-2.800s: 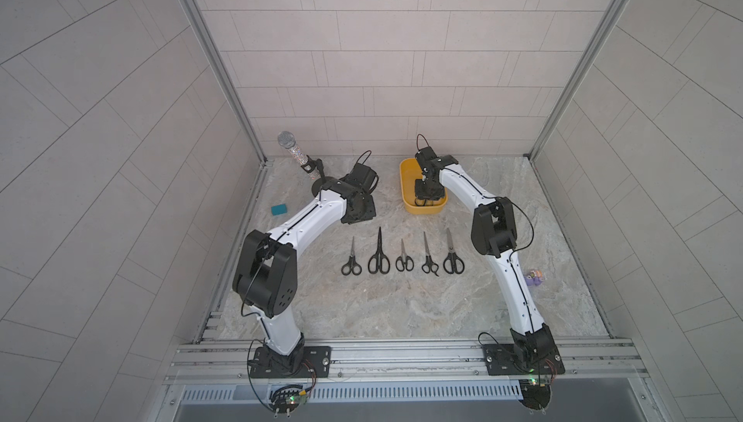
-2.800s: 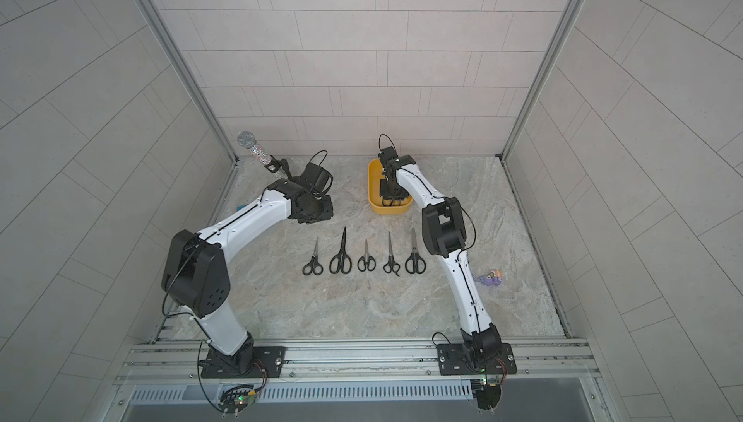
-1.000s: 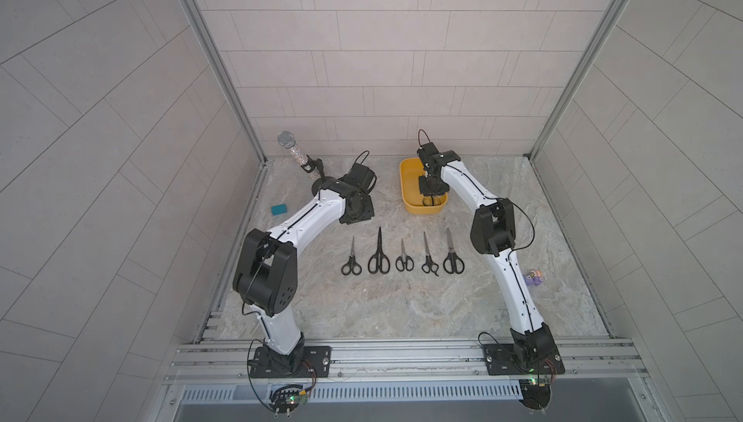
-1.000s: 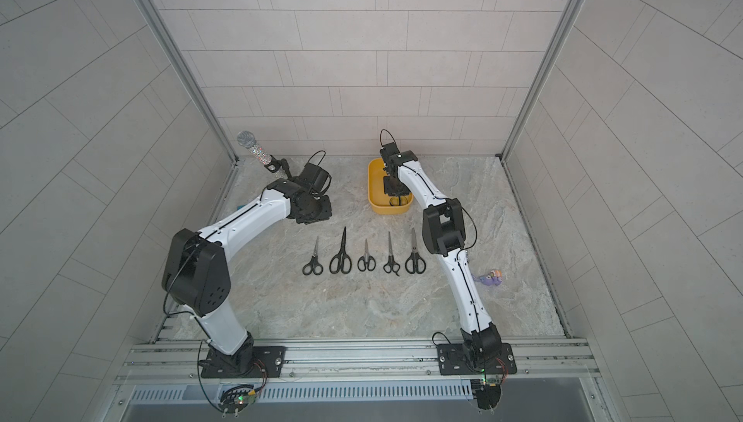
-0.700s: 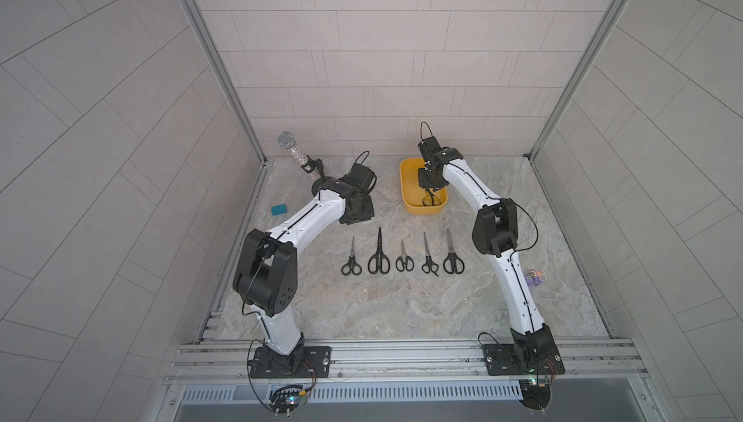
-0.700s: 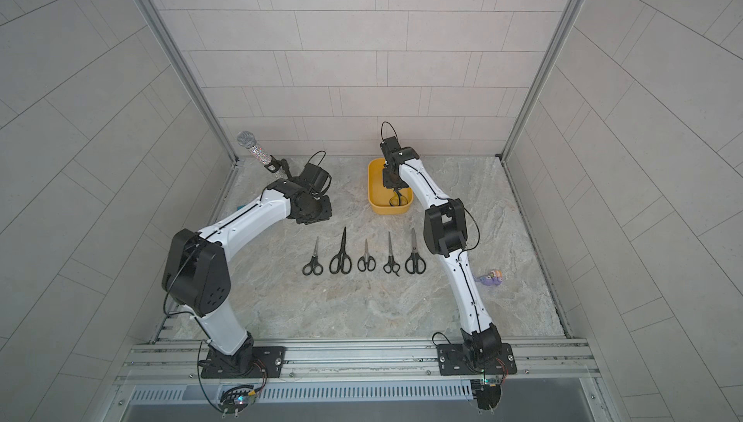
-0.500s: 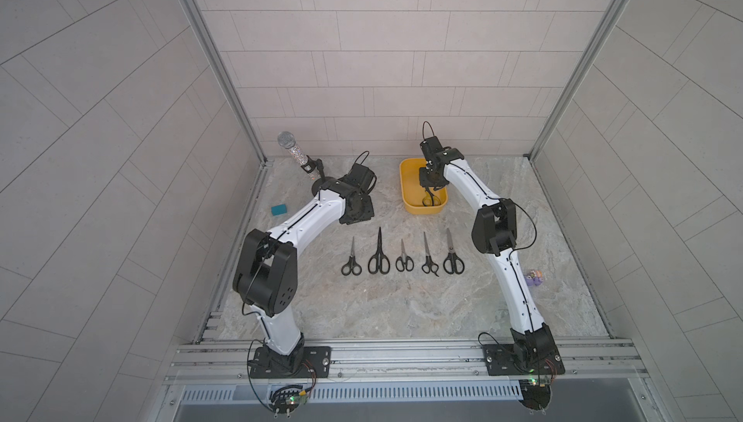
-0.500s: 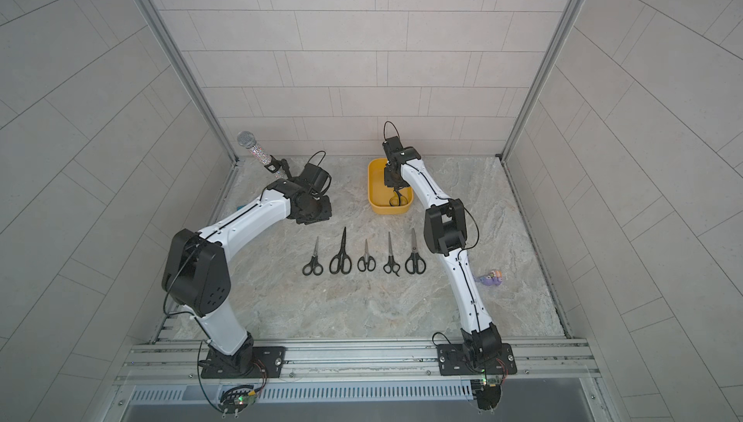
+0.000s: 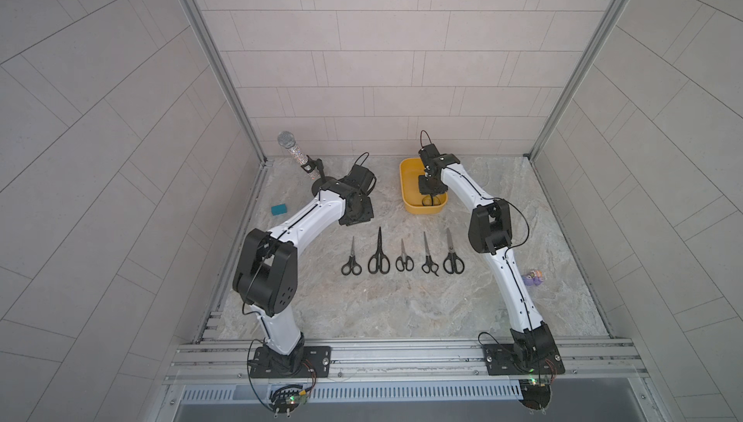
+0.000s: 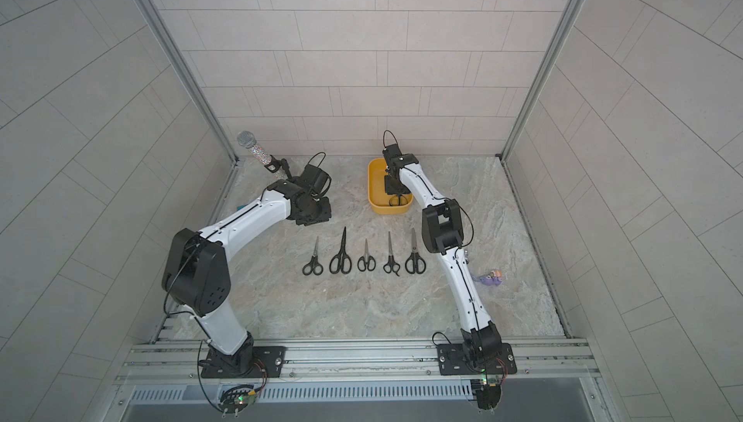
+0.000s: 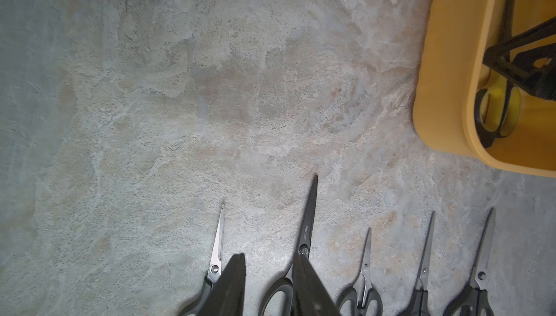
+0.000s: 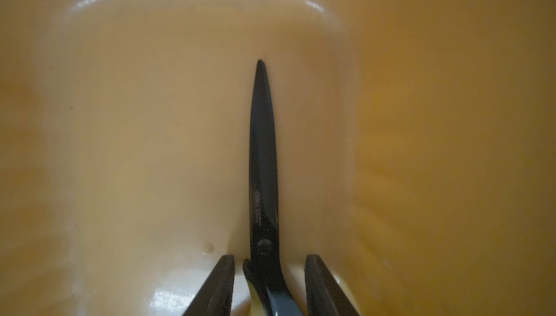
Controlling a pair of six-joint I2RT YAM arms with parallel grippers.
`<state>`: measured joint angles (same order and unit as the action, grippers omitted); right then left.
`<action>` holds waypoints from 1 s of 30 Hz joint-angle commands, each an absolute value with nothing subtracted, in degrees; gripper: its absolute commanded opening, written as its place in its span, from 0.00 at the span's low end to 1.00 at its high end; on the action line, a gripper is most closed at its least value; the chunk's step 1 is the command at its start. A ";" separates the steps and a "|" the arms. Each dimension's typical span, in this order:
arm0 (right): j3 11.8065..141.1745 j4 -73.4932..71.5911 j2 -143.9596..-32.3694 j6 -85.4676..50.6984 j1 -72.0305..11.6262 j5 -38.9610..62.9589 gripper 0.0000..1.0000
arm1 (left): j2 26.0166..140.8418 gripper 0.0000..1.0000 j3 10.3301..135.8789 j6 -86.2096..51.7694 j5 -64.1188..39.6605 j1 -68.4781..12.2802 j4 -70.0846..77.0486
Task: Take the scissors out of the storage box
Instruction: Pick up the scissors from the storage box.
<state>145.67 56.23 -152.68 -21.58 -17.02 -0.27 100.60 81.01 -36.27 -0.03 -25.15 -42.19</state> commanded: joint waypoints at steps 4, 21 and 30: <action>146.45 60.86 -154.86 -22.50 -17.49 -0.88 0.34 | 99.45 0.33 79.97 -35.86 0.31 -24.67 -42.46; 145.04 56.92 -150.04 -20.83 -17.09 5.26 0.00 | 99.03 0.33 78.93 -36.04 0.00 -23.73 -41.92; 145.33 54.69 -143.09 -19.99 -16.96 5.18 0.00 | 98.60 0.33 78.92 -36.04 -0.08 -23.60 -41.73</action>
